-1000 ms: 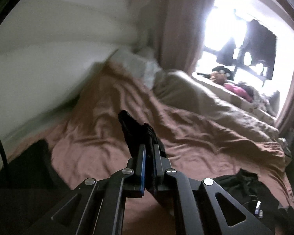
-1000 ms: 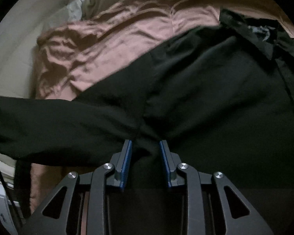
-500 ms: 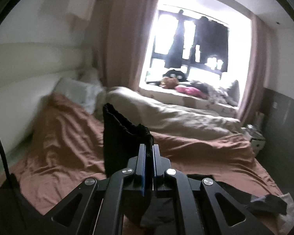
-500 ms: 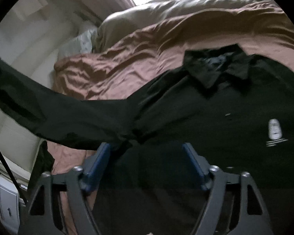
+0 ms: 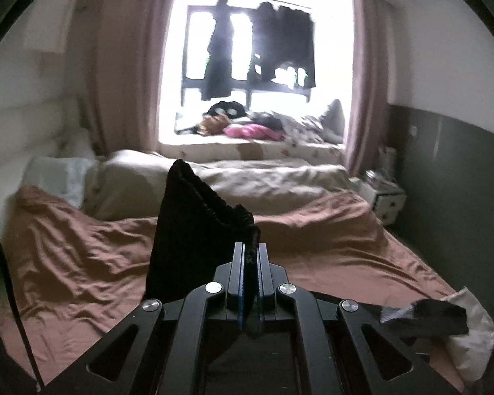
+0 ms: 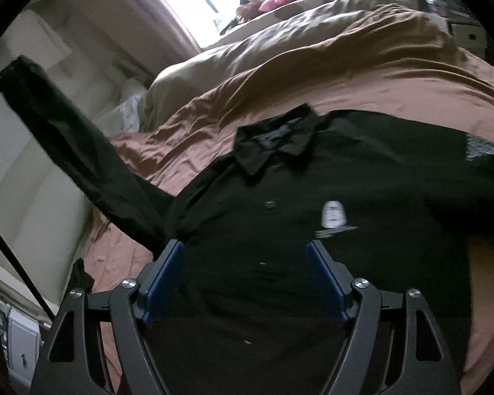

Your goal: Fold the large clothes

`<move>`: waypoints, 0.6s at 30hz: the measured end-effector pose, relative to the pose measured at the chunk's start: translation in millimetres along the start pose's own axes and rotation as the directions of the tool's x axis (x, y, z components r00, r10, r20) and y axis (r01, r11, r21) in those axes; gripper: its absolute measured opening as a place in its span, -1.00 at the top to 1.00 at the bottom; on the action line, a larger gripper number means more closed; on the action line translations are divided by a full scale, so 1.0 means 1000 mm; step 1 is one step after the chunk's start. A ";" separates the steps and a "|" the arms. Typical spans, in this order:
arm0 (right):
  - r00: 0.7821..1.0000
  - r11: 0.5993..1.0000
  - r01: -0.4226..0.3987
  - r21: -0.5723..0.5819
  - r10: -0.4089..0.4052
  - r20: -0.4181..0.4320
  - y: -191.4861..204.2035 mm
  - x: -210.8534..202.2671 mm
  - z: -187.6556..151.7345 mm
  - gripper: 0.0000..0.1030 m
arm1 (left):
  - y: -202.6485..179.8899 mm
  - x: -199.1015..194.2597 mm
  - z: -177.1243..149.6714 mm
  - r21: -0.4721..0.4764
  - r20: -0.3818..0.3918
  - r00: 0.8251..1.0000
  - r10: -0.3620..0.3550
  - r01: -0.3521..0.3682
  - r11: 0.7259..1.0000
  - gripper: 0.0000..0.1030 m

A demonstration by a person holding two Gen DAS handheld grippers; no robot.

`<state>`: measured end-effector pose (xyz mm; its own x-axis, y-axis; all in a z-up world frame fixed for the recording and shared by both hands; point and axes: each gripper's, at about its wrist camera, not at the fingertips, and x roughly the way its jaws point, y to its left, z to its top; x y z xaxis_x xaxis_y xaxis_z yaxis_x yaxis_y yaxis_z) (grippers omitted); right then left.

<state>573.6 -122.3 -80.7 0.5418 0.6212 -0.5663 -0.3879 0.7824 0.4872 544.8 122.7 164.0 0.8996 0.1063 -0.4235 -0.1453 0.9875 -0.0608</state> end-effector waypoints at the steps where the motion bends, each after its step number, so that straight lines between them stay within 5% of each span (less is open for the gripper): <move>1: 1.000 1.000 0.002 0.007 -0.002 0.005 -0.007 -0.006 -0.002 -0.46 | -0.013 0.009 -0.004 0.011 -0.012 1.000 -0.018 0.019 1.000 0.90; 5: 0.999 0.999 0.022 0.035 -0.023 0.027 -0.033 -0.031 -0.015 -0.46 | -0.061 0.051 -0.029 0.019 -0.106 0.981 -0.161 0.164 0.986 0.76; 7: 0.998 0.998 0.043 0.044 -0.045 0.034 -0.045 -0.042 -0.024 -0.46 | -0.084 0.075 -0.047 0.013 -0.199 0.951 -0.235 0.242 0.970 0.31; 8: 0.998 0.998 0.054 0.045 -0.056 0.035 -0.050 -0.048 -0.026 -0.46 | -0.097 0.089 -0.062 0.011 -0.254 0.928 -0.271 0.283 0.959 -0.13; 9: 0.997 0.997 0.067 0.045 -0.069 0.034 -0.054 -0.051 -0.028 -0.46 | -0.103 0.095 -0.072 0.016 -0.276 0.918 -0.285 0.301 0.953 -0.35; 14: 0.993 0.991 0.113 0.068 -0.114 0.009 -0.067 -0.060 -0.036 -0.46 | -0.112 0.106 -0.114 0.057 -0.344 0.896 -0.280 0.318 0.946 -0.46; 18: 0.993 0.987 0.118 0.112 -0.119 0.001 -0.067 -0.054 -0.029 -0.46 | -0.080 0.101 -0.126 0.049 -0.335 0.919 -0.209 0.238 0.970 -0.47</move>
<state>548.2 -206.9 -101.8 0.5846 0.5236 -0.6197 -0.2355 0.8405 0.4880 595.6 40.2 12.0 0.7186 -0.1474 -0.6796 0.0933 0.9889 -0.1158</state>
